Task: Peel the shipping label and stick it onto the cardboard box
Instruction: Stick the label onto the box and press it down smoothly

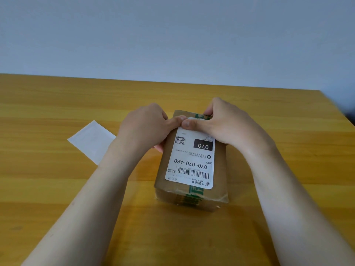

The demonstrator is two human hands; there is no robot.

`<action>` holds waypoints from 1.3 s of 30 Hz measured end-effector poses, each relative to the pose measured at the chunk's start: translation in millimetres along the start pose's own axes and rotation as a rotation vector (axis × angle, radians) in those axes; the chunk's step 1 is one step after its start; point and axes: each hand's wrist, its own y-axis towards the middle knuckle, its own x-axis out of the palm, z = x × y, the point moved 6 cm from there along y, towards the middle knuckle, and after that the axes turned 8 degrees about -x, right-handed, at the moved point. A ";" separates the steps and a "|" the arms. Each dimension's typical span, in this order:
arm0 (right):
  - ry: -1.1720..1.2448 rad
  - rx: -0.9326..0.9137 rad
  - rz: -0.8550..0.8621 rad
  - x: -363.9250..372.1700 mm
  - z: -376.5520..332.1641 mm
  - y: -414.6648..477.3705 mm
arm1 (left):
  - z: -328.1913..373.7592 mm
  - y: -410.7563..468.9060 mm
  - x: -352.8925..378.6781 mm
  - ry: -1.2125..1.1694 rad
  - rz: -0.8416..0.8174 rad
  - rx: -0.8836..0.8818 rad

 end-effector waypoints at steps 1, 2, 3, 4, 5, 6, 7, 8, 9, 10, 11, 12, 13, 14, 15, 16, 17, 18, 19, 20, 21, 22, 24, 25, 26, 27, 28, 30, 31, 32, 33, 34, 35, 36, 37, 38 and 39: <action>-0.020 -0.010 0.017 -0.4 -1.1 -0.2 | -0.1 0.3 0.2 -0.004 0.006 0.001; -0.033 -0.022 0.033 -1.2 -2.6 -1.0 | 0.0 0.4 0.8 -0.015 0.003 0.002; -0.035 -0.033 0.046 -1.6 -3.4 -1.5 | -0.2 0.7 2.2 -0.037 -0.014 0.006; -0.026 -0.042 0.057 -2.1 -3.5 -2.2 | -0.2 0.5 4.4 -0.075 -0.046 0.010; 0.000 -0.049 0.066 -2.9 -3.2 -2.1 | 0.3 0.2 6.5 -0.128 -0.081 0.015; 0.045 -0.056 0.075 -3.5 -2.7 -1.5 | 1.1 -0.3 7.2 -0.175 -0.101 0.019; 0.105 -0.065 0.087 -4.2 -2.2 -0.2 | 1.2 -0.1 6.4 -0.196 -0.096 0.019; 0.165 -0.076 0.097 -4.9 -1.8 1.7 | 1.2 0.9 4.2 -0.205 -0.073 0.017; 0.223 -0.086 0.107 -5.8 -1.6 3.3 | 0.4 2.3 1.7 -0.207 -0.045 0.012; 0.280 -0.090 0.120 -7.0 -1.4 4.5 | -1.1 3.9 -0.7 -0.205 -0.017 0.004; 0.341 -0.090 0.133 -8.0 -1.1 5.7 | -3.8 6.1 -2.3 -0.198 0.001 -0.008; 0.400 -0.091 0.138 -8.6 -1.1 6.5 | -5.9 6.8 -4.2 -0.185 0.013 -0.018; 0.441 -0.097 0.133 -8.3 -0.7 7.3 | -7.0 7.3 -5.2 -0.169 0.017 -0.022; 0.456 -0.105 0.114 -6.6 0.0 8.0 | -7.0 7.8 -5.3 -0.146 0.020 -0.020; 0.453 -0.112 0.079 -3.7 0.3 8.5 | -6.5 6.7 -6.2 -0.109 0.021 -0.021; 0.446 -0.117 0.033 0.1 1.0 8.6 | -5.5 4.8 -7.3 -0.064 0.021 -0.023; 0.450 -0.121 -0.014 4.2 2.3 9.2 | -4.5 3.2 -7.6 -0.029 0.011 -0.020; 0.465 -0.123 -0.059 7.9 4.2 10.1 | -4.2 2.6 -7.0 -0.017 -0.012 -0.012; 0.485 -0.124 -0.097 10.7 5.9 11.0 | -4.3 1.8 -6.1 -0.022 -0.050 -0.007; 0.502 -0.130 -0.126 12.2 6.8 11.3 | -4.1 0.2 -5.3 -0.029 -0.088 -0.001; 0.507 -0.139 -0.149 13.3 7.0 11.6 | -3.9 -0.6 -4.2 -0.036 -0.122 0.009; 0.496 -0.148 -0.163 13.8 6.8 11.8 | -2.7 -2.0 -3.3 -0.046 -0.147 0.023; 0.462 -0.165 -0.162 14.0 4.8 12.0 | 0.2 -5.3 -1.6 -0.057 -0.176 0.048; 0.451 -0.169 -0.155 13.6 3.4 11.6 | 1.3 -6.4 -1.3 -0.054 -0.173 0.057; 0.445 -0.169 -0.146 13.2 2.4 11.5 | 1.9 -6.4 -0.9 -0.050 -0.166 0.060; 0.440 -0.166 -0.138 13.2 1.9 11.6 | 2.1 -6.5 -0.8 -0.043 -0.161 0.057; 0.432 -0.163 -0.131 13.0 2.0 11.7 | 1.6 -5.6 -0.4 -0.031 -0.155 0.051; 0.408 -0.155 -0.111 11.7 2.0 11.7 | 1.6 -4.6 -1.4 0.000 -0.117 0.041; 0.394 -0.149 -0.099 10.7 2.0 11.6 | 1.9 -4.4 -2.3 0.012 -0.090 0.042; 0.379 -0.145 -0.089 9.9 2.2 11.4 | 2.0 -4.2 -2.8 0.016 -0.065 0.042; 0.367 -0.142 -0.082 9.0 2.3 11.5 | 1.6 -3.5 -2.9 0.017 -0.045 0.037; 0.357 -0.137 -0.077 8.5 2.1 11.4 | 0.6 -3.1 -3.2 0.021 -0.031 0.025; 0.350 -0.134 -0.073 7.8 2.0 11.3 | -0.5 -2.4 -3.0 0.028 -0.020 0.012; 0.340 -0.131 -0.068 7.2 1.8 11.2 | -1.4 -1.7 -3.0 0.038 -0.010 0.001; 0.330 -0.128 -0.064 7.2 1.6 11.2 | -1.7 -1.4 -3.3 0.047 0.002 -0.007; 0.321 -0.123 -0.061 7.3 1.4 11.2 | -2.0 -0.6 -3.7 0.051 0.011 -0.015; 0.315 -0.119 -0.057 7.6 1.2 11.3 | -1.9 -0.6 -4.2 0.054 0.019 -0.024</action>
